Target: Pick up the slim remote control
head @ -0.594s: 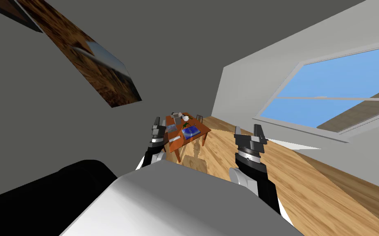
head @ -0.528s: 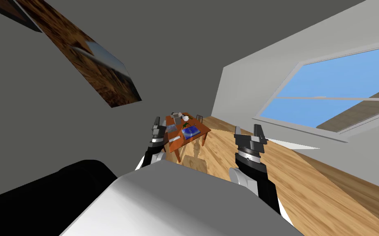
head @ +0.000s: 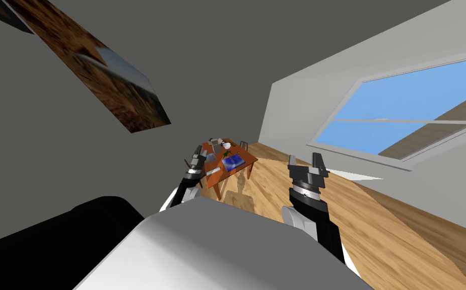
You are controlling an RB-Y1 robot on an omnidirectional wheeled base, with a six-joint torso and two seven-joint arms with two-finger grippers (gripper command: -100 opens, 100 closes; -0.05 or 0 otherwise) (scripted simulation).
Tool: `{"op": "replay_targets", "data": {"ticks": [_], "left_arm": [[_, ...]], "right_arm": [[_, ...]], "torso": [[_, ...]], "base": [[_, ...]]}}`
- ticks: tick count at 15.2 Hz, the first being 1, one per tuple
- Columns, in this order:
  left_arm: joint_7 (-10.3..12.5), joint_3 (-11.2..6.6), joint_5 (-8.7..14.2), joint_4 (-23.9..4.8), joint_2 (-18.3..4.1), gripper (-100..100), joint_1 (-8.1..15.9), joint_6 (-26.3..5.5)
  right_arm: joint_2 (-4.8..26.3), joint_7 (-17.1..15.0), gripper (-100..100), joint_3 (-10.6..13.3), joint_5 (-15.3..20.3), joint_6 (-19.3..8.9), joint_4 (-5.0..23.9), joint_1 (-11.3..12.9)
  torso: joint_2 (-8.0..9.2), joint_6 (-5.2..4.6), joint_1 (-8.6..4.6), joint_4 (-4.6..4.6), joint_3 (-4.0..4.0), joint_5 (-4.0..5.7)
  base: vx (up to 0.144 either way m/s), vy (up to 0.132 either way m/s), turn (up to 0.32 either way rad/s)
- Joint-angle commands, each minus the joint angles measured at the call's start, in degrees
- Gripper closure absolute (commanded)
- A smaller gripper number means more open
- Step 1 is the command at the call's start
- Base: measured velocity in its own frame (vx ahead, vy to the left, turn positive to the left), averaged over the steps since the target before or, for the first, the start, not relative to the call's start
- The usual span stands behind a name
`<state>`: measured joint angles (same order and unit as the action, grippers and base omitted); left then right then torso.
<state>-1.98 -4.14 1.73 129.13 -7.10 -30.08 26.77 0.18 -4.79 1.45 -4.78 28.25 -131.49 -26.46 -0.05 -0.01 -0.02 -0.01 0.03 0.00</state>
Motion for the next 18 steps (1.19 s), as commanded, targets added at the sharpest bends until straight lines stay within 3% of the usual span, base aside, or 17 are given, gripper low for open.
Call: {"op": "replay_targets", "data": {"ticks": [1, 6, 7, 8, 9, 10, 13, 15, 16, 17, 18], "left_arm": [[0.78, -0.62, 0.59, -2.25, -2.62, -100, 0.94, -2.6], [2.22, -1.84, 1.73, -5.53, -5.75, -100, 2.09, -6.78], [3.03, -2.53, 2.37, -7.39, -7.19, -100, 2.74, -8.44], [3.03, -2.53, 2.37, -7.39, -7.19, -100, 2.74, -9.14], [3.89, -3.27, 3.07, -9.39, -8.55, -100, 3.43, -10.69], [3.89, -3.27, 3.07, -9.39, -8.55, -100, 3.43, -11.67], [5.77, -4.88, 4.57, -12.9, -11.05, -100, 4.94, -15.79], [5.77, -4.88, 4.57, -13.72, -11.05, -100, 4.94, -17.17], [6.78, -5.75, 5.38, -16.04, -12.19, -100, 5.74, -19.15], [6.78, -5.75, 5.38, -16.04, -12.19, -100, 5.74, -20.11], [7.81, -6.64, 6.22, -17.9, -13.25, -100, 6.58, -21.4]], "right_arm": [[0.0, 0.0, 0, 0.0, 0.0, 0.0, 0.0, 0.0], [0.0, 0.0, 0, 0.0, 0.0, 0.0, 0.0, 0.0], [0.0, 0.0, 0, 0.0, 0.0, 0.0, 0.0, 0.0], [0.0, 0.0, 0, 0.0, 0.0, 0.0, 0.0, 0.0], [0.0, 0.0, 0, 0.0, 0.0, 0.0, 0.0, 0.0], [0.0, 0.0, 0, 0.0, 0.0, 0.0, 0.0, 0.0], [0.0, 0.0, 0, 0.0, 0.0, 0.0, 0.0, 0.0], [0.0, 0.0, 0, 0.0, 0.0, 0.0, 0.0, 0.0], [0.0, 0.0, 0, 0.0, 0.0, 0.0, 0.0, 0.0], [0.0, 0.0, 0, 0.0, 0.0, 0.0, 0.0, 0.0], [0.0, 0.0, 0, 0.0, 0.0, 0.0, 0.0, 0.0]], "torso": [[0.0, 0.0, 0.0, 0.0, 0.0, 0.0], [-0.02, -0.01, 0.0, -0.01, 0.01, 0.0], [-0.02, 0.0, 0.0, -0.01, 0.01, 0.0], [-0.03, -0.01, 0.0, -0.01, 0.02, 0.0], [-0.02, 0.0, -0.01, -0.01, 0.01, 0.0], [-0.02, -0.01, -0.02, -0.01, 0.01, 0.0], [-0.04, 0.0, -0.02, -0.01, 0.02, 0.0], [-0.06, -0.01, -0.01, -0.01, 0.04, 0.0], [-0.04, 0.01, 0.0, -0.01, 0.03, 0.0], [-0.04, 0.0, -0.01, -0.01, 0.02, 0.0], [-0.03, 0.0, -0.01, -0.01, 0.02, 0.01]], "base": [[0.011, -0.013, -0.067], [0.011, -0.012, -0.063], [0.013, -0.016, -0.092], [0.014, -0.013, -0.079], [0.012, -0.014, -0.092], [0.011, -0.015, -0.074], [0.017, -0.016, -0.097], [0.016, -0.01, -0.057], [0.015, -0.013, -0.078], [0.015, -0.014, -0.088], [0.019, -0.016, -0.109]]}}
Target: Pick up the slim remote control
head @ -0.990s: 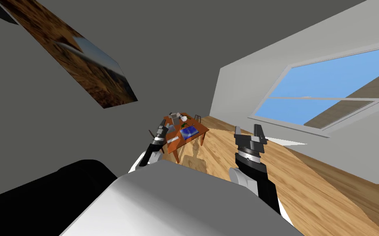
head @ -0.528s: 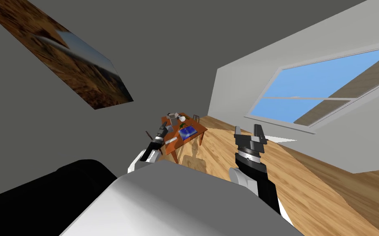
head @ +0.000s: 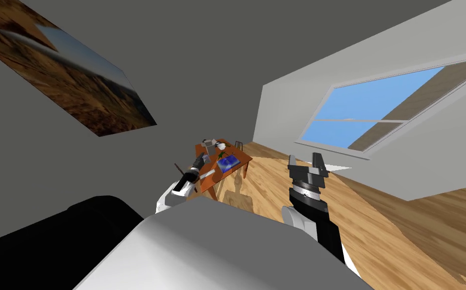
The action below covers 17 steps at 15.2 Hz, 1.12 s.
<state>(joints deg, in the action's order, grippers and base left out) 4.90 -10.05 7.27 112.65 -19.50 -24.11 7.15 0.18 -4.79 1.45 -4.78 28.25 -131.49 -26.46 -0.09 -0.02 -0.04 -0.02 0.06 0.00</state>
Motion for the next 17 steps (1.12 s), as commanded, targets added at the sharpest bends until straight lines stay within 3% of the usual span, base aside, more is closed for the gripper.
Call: {"op": "replay_targets", "data": {"ticks": [1, 2, 3, 5, 6, 8, 9, 12, 13, 15, 16, 17], "left_arm": [[0.94, -0.73, 0.68, -1.98, -0.85, -100, 0.61, -2.86], [0.94, -0.73, 0.68, -1.98, -0.85, -100, 0.61, -3.54], [2.01, -1.66, 1.55, -4.33, -1.85, -100, 1.47, -5.16], [2.01, -1.66, 1.55, -4.46, -1.85, -100, 1.47, -6.68], [3.1, -2.61, 2.44, -6.39, -2.79, -100, 2.35, -8.77], [3.1, -2.61, 2.44, -7.02, -2.79, -100, 2.35, -9.9], [4.22, -3.58, 3.35, -9.63, -3.66, -100, 3.25, -11.6], [4.22, -3.58, 3.35, -9.63, -3.66, -100, 3.25, -13.18], [5.35, -4.56, 4.28, -12.28, -4.47, -100, 4.16, -15.14], [5.35, -4.56, 4.28, -12.28, -4.47, -100, 4.16, -16.52], [6.5, -5.56, 5.22, -14.98, -5.22, -100, 5.09, -17.88], [6.5, -5.56, 5.22, -14.98, -5.22, -100, 5.09, -18.99]], "right_arm": [[0.0, 0.0, 0, 0.0, 0.0, 0.0, 0.0, 0.0], [0.0, 0.0, 0, 0.0, 0.0, 0.0, 0.0, 0.0], [0.0, 0.0, 0, 0.0, 0.0, 0.0, 0.0, 0.0], [0.0, 0.0, 0, 0.0, 0.0, 0.0, 0.0, 0.0], [0.0, 0.0, 0, 0.0, 0.0, 0.0, 0.0, 0.0], [0.0, 0.0, 0, 0.0, 0.0, 0.0, 0.0, 0.0], [0.0, 0.0, 0, 0.0, 0.0, 0.0, 0.0, 0.0], [0.0, 0.0, 0, 0.0, 0.0, 0.0, 0.0, 0.0], [0.0, 0.0, 0, 0.0, 0.0, 0.0, 0.0, -0.01], [0.0, 0.0, 0, 0.0, 0.0, 0.0, 0.0, 0.0], [0.0, 0.0, 0, 0.0, 0.0, 0.0, 0.0, 0.0], [0.0, 0.0, 0, 0.0, 0.0, 0.0, 0.0, 0.0]], "torso": [[0.0, 0.0, 0.0, 0.0, 0.0, 0.0], [-0.01, 0.01, 0.0, 0.0, 0.0, 0.0], [0.01, 0.03, 0.0, 0.0, -0.01, 0.01], [0.01, 0.02, 0.0, 0.0, -0.01, 0.0], [0.02, 0.02, 0.01, 0.0, -0.01, 0.0], [0.0, 0.01, 0.02, 0.0, 0.0, 0.0], [0.01, 0.03, 0.01, 0.0, 0.0, 0.0], [0.02, 0.03, 0.01, 0.0, -0.01, 0.0], [0.04, 0.03, 0.01, 0.01, -0.02, 0.0], [0.01, 0.01, 0.02, 0.01, -0.01, 0.0], [0.02, 0.02, 0.01, 0.0, -0.01, 0.0], [0.01, 0.01, 0.01, 0.0, -0.01, 0.0]], "base": [[0.02, -0.015, -0.098], [0.014, -0.01, -0.033], [0.015, -0.011, -0.066], [0.016, -0.009, -0.07], [0.017, -0.01, -0.086], [0.017, -0.009, -0.068], [0.018, -0.009, -0.091], [0.013, -0.006, -0.043], [0.014, -0.009, -0.084], [0.017, -0.006, -0.071], [0.019, -0.009, -0.089], [0.021, -0.009, -0.099]]}}
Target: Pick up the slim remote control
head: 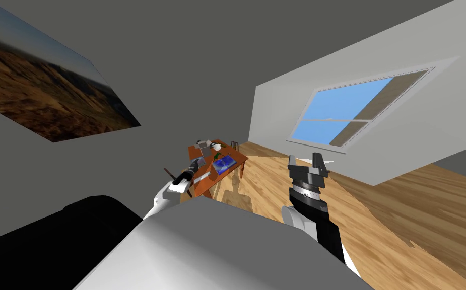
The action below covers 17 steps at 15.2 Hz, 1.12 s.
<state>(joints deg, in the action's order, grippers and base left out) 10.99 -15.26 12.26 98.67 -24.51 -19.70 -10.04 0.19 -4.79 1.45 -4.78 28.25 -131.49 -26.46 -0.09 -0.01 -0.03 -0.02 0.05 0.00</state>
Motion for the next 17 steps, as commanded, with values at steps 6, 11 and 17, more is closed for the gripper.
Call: {"op": "replay_targets", "data": {"ticks": [6, 11, 17], "left_arm": [[2.71, -2.37, 2.14, -6.09, -1.54, -100, 2.54, -8.13], [3.87, -3.39, 3.1, -9.16, -2.13, -100, 3.48, -12.93], [6.15, -5.4, 5.0, -14.57, -3.17, -100, 5.33, -19.12]], "right_arm": [[0.0, 0.0, 0, 0.0, 0.0, 0.0, 0.0, 0.0], [0.0, 0.0, 0, 0.0, 0.0, 0.0, 0.0, 0.0], [0.0, 0.0, 0, 0.0, 0.0, 0.0, 0.0, 0.0]], "torso": [[0.01, 0.01, 0.01, 0.0, -0.01, 0.0], [-0.03, 0.0, 0.01, 0.0, 0.02, 0.01], [0.01, 0.0, 0.01, 0.01, -0.01, 0.0]], "base": [[0.016, -0.005, -0.061], [0.023, -0.004, -0.077], [0.02, -0.001, -0.07]]}}
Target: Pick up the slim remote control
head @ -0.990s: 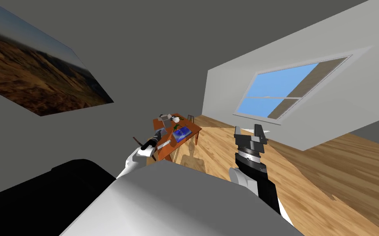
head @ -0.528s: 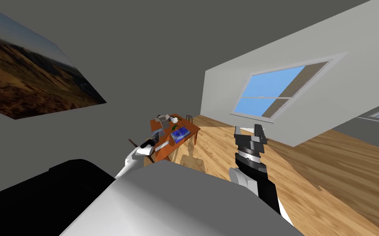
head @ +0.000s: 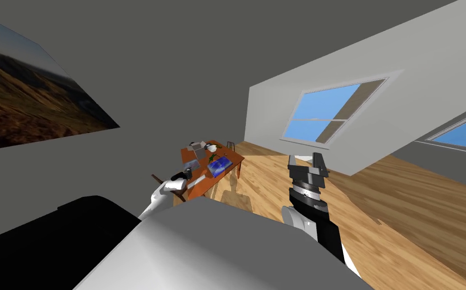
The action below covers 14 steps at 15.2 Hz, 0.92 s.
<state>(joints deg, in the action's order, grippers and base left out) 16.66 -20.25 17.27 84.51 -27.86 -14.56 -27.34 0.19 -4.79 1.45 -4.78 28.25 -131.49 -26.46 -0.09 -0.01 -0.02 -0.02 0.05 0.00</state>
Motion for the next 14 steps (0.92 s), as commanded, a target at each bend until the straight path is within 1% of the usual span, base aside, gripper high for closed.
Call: {"op": "replay_targets", "data": {"ticks": [1, 2, 4, 5, 7, 8, 9, 10, 11, 12, 13, 14], "left_arm": [[0.48, -0.42, -0.02, -0.41, 0.18, -100, 0.19, -2.37], [1.6, -1.41, 0.92, -3.07, -0.27, -100, 1.1, -3.89], [1.6, -1.41, 0.92, -3.07, -0.27, -100, 1.1, -5.68], [2.7, -2.39, 1.84, -5.56, -0.68, -100, 2.0, -7.12], [2.7, -2.39, 1.84, -5.69, -0.68, -100, 2.0, -8.93], [3.78, -3.35, 2.74, -7.82, -1.05, -100, 2.88, -10.56], [3.78, -3.35, 2.74, -8.25, -1.05, -100, 2.88, -12.04], [3.78, -3.35, 2.74, -8.26, -1.05, -100, 2.88, -12.11], [4.82, -4.29, 3.61, -10.34, -1.38, -100, 3.73, -14.08], [4.82, -4.29, 3.61, -10.76, -1.38, -100, 3.73, -15.13], [4.82, -4.29, 3.61, -10.76, -1.38, -100, 3.73, -15.2], [5.83, -5.2, 4.46, -13.18, -1.68, -100, 4.56, -17.16]], "right_arm": [[0.0, 0.0, 0, 0.0, 0.0, 0.0, 0.0, 0.0], [0.0, 0.0, 0, 0.0, 0.0, 0.0, 0.0, 0.0], [0.0, 0.0, 0, 0.0, 0.0, 0.0, 0.0, 0.0], [0.0, 0.0, 0, 0.0, 0.0, 0.0, 0.0, 0.0], [0.0, 0.0, 0, 0.0, 0.0, 0.0, 0.0, 0.0], [0.0, 0.0, 0, 0.0, 0.0, 0.0, 0.0, 0.0], [0.0, 0.0, 0, 0.0, 0.0, 0.0, 0.0, 0.0], [0.0, 0.0, 0, 0.0, 0.0, 0.0, 0.0, 0.0], [0.0, 0.0, 0, 0.0, 0.0, 0.0, 0.0, 0.0], [0.0, 0.0, 0, 0.0, 0.0, 0.0, 0.0, 0.0], [0.0, 0.0, 0, 0.0, 0.0, 0.0, 0.0, 0.0], [0.0, 0.0, 0, 0.0, 0.0, 0.0, 0.0, 0.0]], "torso": [[0.0, 0.0, 0.0, 0.0, 0.0, 0.0], [0.0, 0.01, 0.0, 0.0, 0.0, 0.0], [-0.02, 0.01, 0.01, 0.0, 0.01, 0.0], [0.0, 0.02, 0.01, 0.0, 0.0, 0.0], [-0.03, -0.01, 0.02, 0.0, 0.02, 0.0], [-0.02, 0.02, 0.02, 0.0, 0.01, 0.0], [-0.02, 0.0, 0.03, 0.0, 0.01, 0.0], [-0.03, 0.01, 0.03, -0.01, 0.02, -0.01], [-0.02, 0.02, 0.03, -0.01, 0.01, 0.0], [-0.02, 0.0, 0.03, 0.0, 0.01, 0.0], [-0.03, 0.0, 0.03, -0.01, 0.02, -0.01], [-0.02, 0.02, 0.04, 0.0, 0.01, 0.0]], "base": [[0.018, 0.001, -0.038], [0.024, -0.002, -0.091], [0.023, 0.002, -0.066], [0.024, 0.0, -0.098], [0.026, 0.006, -0.07], [0.026, 0.006, -0.077], [0.029, 0.008, -0.087], [0.02, 0.006, -0.037], [0.023, 0.004, -0.08], [0.027, 0.008, -0.093], [0.021, 0.008, -0.043], [0.025, 0.005, -0.082]]}}
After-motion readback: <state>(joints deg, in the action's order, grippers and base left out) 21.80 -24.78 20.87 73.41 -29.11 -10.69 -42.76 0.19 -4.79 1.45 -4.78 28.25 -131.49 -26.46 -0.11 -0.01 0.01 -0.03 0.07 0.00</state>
